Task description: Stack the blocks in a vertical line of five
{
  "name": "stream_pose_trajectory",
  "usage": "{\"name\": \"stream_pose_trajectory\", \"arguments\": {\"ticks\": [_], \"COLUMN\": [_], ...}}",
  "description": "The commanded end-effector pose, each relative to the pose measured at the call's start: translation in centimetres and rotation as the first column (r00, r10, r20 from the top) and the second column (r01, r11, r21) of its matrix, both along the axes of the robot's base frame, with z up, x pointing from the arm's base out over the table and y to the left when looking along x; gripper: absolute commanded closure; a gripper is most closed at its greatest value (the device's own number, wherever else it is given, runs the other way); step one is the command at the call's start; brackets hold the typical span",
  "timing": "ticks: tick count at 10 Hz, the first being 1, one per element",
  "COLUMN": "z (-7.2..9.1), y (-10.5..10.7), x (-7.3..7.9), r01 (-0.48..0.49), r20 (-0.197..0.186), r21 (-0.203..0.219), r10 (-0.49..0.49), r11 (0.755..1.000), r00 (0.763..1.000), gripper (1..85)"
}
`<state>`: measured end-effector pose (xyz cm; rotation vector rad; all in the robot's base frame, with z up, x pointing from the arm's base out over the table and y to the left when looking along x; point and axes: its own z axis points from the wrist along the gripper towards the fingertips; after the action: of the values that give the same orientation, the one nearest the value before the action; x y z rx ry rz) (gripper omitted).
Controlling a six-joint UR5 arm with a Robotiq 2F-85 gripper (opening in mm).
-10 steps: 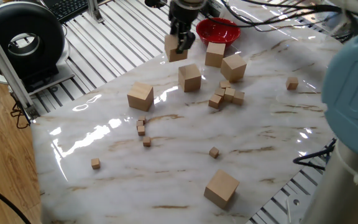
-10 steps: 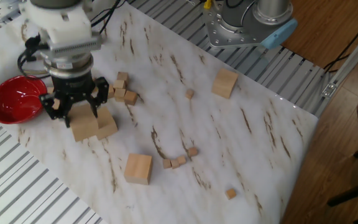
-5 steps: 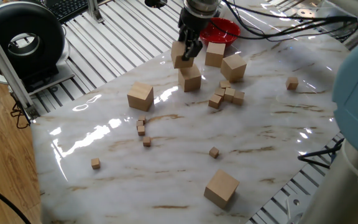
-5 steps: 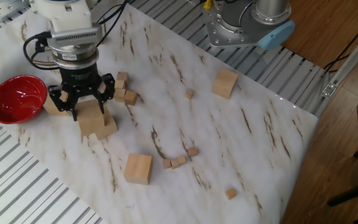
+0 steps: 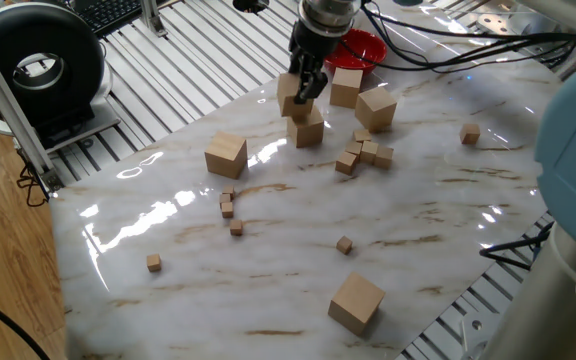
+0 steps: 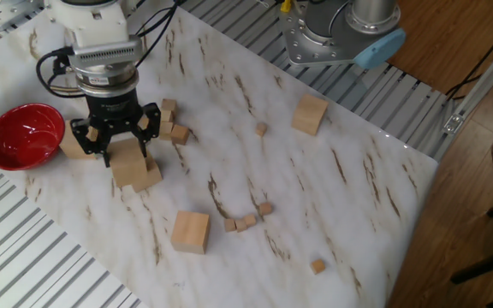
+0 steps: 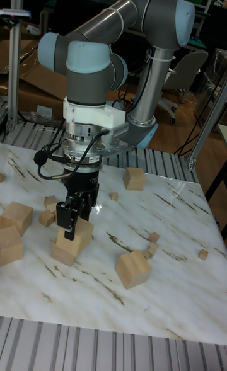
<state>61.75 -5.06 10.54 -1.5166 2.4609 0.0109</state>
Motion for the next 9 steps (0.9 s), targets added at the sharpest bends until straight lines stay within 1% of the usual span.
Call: {"name": "stream_pose_trajectory", "arguments": {"ticks": [1, 2, 4, 6, 8, 9], "z": [-0.3, -0.4, -0.4, -0.6, -0.6, -0.5], "y": [-0.1, -0.5, -1.4, -1.5, -1.6, -1.4], "x": [-1.0, -1.2, -1.1, -1.0, -0.7, -0.7], "r01": [-0.026, -0.032, -0.053, -0.064, -0.095, -0.103], "r20": [-0.034, -0.040, -0.034, -0.034, -0.020, -0.019], "r21": [-0.005, -0.024, -0.066, -0.077, -0.095, -0.089], "r10": [0.026, 0.031, 0.051, 0.061, 0.093, 0.102], "r11": [1.000, 0.999, 0.996, 0.995, 0.991, 0.991], "r00": [0.999, 0.999, 0.998, 0.998, 0.995, 0.995], "gripper": [84.7, 84.7, 84.3, 84.3, 84.3, 84.3]}}
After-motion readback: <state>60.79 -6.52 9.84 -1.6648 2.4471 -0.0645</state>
